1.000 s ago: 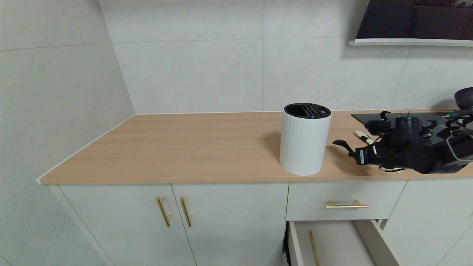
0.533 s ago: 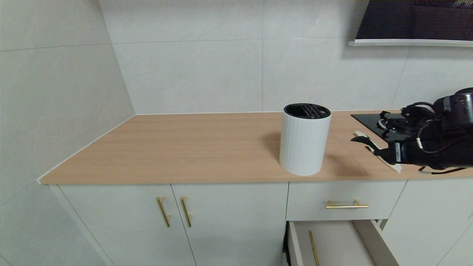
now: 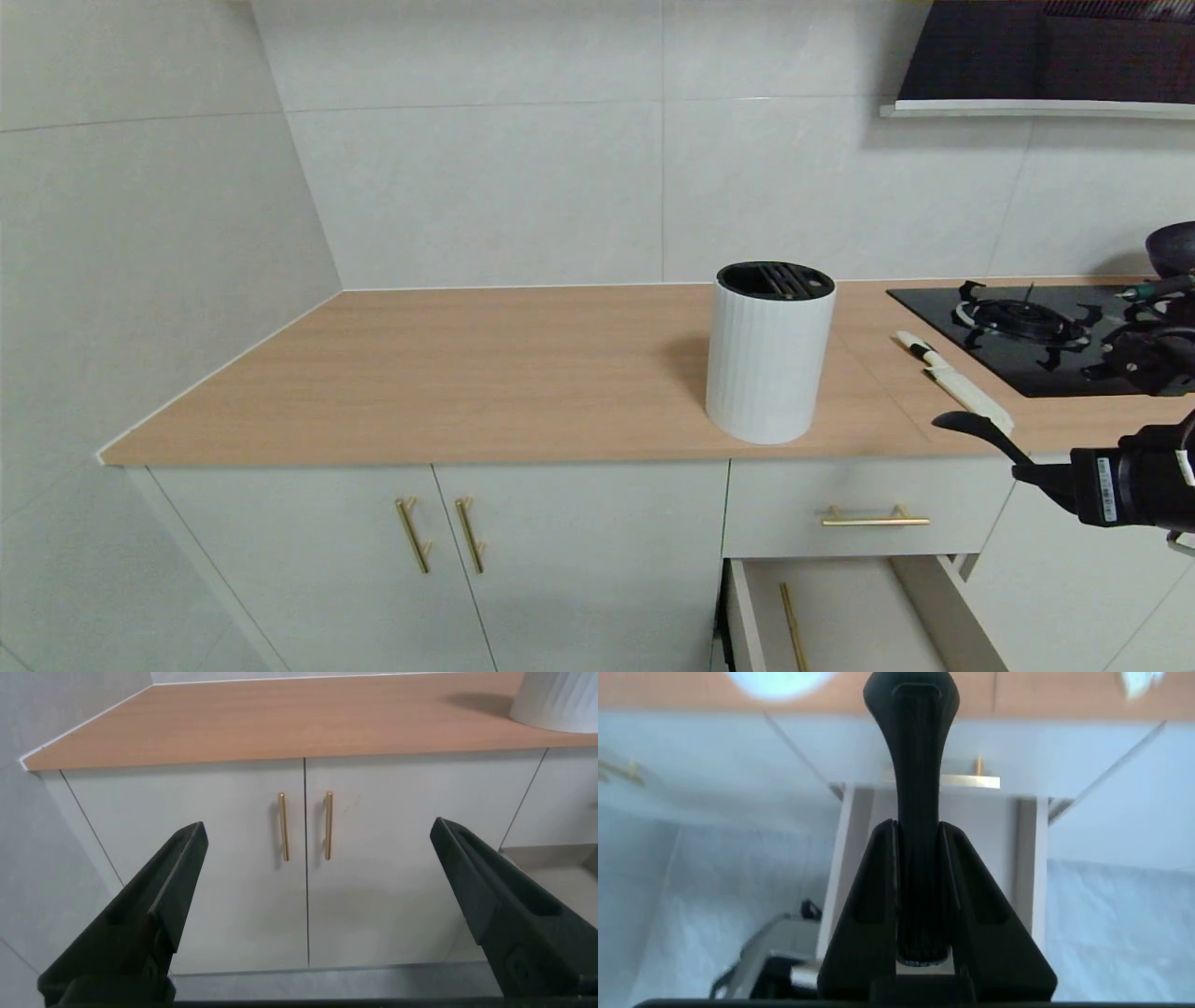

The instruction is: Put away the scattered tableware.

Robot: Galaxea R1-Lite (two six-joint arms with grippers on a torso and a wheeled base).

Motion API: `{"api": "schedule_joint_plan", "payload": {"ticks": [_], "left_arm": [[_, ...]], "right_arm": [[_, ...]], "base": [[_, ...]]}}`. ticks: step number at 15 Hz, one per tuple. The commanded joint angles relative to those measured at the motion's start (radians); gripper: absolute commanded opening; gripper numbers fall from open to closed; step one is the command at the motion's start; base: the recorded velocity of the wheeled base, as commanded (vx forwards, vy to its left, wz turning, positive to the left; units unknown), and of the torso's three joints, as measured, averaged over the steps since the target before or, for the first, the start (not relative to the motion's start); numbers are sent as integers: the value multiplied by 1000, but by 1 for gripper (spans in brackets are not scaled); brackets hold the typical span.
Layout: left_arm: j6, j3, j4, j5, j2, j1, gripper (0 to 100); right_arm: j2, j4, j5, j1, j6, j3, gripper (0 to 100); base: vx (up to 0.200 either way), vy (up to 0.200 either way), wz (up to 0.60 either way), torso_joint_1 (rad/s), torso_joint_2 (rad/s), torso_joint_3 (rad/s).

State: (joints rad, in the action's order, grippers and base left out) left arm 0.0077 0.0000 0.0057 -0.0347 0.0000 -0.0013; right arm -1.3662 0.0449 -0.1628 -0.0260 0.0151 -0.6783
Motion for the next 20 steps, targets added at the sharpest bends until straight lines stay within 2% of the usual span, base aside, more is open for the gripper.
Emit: {"api": "schedule_joint_plan", "payload": {"ticks": [1,20], "left_arm": [[0,0,0,-1,0,0,100],[0,0,0,1,0,0,100]], "right_arm": [[24,1,0,-3,-1,22,0],[-54,4,-3,-6,-64,77,0]], "base": [[0,0,0,0,0,0],[0,0,0,-180,451,267]]}}
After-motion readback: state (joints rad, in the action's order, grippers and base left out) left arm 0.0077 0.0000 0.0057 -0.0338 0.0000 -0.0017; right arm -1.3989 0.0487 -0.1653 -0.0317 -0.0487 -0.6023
